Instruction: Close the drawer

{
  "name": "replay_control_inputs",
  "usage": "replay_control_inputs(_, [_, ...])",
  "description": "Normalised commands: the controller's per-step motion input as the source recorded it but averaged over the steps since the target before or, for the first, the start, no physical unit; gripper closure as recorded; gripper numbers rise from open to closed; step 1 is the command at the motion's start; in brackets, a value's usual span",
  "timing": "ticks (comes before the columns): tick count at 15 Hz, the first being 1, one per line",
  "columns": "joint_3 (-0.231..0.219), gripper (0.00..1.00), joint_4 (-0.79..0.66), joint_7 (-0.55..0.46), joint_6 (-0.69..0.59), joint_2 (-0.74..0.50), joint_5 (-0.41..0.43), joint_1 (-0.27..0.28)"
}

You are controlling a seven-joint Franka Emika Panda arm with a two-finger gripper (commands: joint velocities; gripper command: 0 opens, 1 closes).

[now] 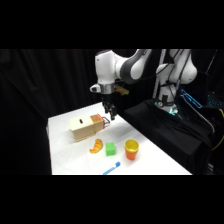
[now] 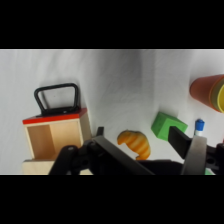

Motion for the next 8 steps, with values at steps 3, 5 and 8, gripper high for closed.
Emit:
replay_control_inputs(3, [-0.087, 0.0, -0.35, -0.2, 0.31, -0.31, -0.079, -0.123])
replay_control_inputs(5, [-0.085, 0.0, -0.24, -0.31, 0.34, -0.17, -0.043, -0.119])
replay_control_inputs(8, [-0.084, 0.0, -0.2, -0.39, 0.36, -0.09, 0.024, -0.117])
